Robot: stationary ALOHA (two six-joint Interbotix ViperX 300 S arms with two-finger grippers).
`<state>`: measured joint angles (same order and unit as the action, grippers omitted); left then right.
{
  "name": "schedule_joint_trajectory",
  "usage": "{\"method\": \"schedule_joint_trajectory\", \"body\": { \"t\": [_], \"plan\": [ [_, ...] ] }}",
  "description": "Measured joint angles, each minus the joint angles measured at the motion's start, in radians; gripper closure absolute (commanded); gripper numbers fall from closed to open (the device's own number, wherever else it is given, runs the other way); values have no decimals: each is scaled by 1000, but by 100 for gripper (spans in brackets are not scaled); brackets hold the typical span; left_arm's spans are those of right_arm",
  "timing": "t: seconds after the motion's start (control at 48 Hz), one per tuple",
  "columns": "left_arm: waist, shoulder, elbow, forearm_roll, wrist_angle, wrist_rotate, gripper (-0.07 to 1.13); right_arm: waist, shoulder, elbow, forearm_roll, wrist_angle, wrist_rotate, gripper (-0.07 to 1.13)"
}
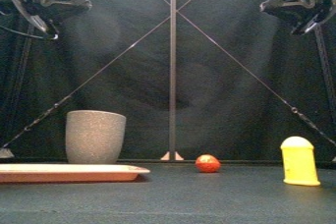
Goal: Pick the yellow can then place it on the pink plate
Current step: Pick the yellow can
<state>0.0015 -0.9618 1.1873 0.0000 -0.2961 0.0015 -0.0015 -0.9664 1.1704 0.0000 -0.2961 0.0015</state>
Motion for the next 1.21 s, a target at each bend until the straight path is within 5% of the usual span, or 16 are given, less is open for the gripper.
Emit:
{"method": "schedule_joint_trajectory", "body": {
  "t": [0.521, 0.646, 1.021, 1.208],
  "plan": [
    [3, 12, 35, 57, 92, 2, 104, 61, 354, 38, 126, 8, 80, 100],
    [3, 14, 37, 57, 91, 2, 104, 75, 434, 5, 176, 8, 89, 84],
    [26, 14, 37, 57, 66, 2, 104, 92, 472, -48, 258, -6, 94, 8],
    [38, 14, 38, 57, 66, 0, 104, 91, 502, -52, 287, 2, 81, 3]
  ]
}}
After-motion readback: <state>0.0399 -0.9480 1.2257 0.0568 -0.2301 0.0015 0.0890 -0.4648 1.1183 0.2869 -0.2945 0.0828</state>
